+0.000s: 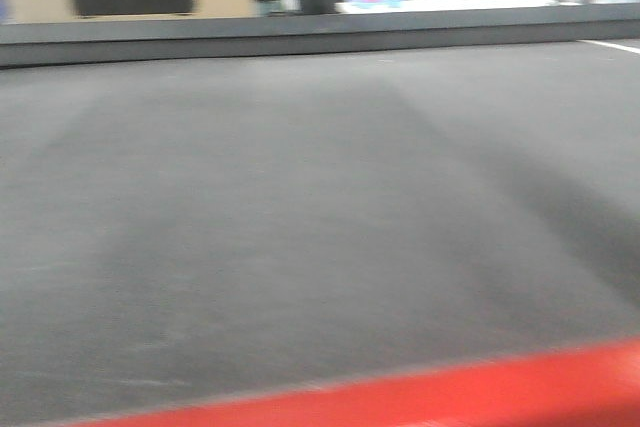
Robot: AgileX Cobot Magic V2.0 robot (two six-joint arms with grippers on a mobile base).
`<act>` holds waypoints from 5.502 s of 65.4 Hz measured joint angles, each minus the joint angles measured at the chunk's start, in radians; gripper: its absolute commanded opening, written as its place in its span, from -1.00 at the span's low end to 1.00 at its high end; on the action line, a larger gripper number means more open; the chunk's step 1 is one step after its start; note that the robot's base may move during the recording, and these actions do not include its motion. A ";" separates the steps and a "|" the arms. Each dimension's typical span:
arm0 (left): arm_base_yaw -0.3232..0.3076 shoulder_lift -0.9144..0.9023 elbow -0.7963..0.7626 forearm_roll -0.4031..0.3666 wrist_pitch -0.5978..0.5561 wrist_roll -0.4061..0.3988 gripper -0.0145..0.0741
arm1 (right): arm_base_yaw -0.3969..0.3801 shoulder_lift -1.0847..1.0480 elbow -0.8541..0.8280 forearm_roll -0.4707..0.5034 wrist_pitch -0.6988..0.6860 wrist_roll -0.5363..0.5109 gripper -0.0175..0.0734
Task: Stack two boxes on right shelf middle
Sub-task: 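Hold the boxes in both grippers while driving to the steel shelf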
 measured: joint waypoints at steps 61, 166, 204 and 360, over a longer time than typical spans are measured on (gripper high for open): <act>0.000 0.000 0.000 0.000 -0.003 0.000 -0.92 | 0.000 0.001 0.000 0.000 0.000 -0.002 -0.95; 0.000 0.000 0.000 0.000 -0.003 0.000 -0.92 | 0.000 0.001 0.000 0.000 0.000 -0.002 -0.95; 0.000 0.000 0.000 0.000 -0.003 0.000 -0.92 | 0.000 0.001 0.000 0.000 0.000 -0.002 -0.95; 0.000 0.000 0.000 0.008 -0.006 0.000 -0.92 | 0.000 0.001 0.000 0.000 -0.010 -0.002 -0.95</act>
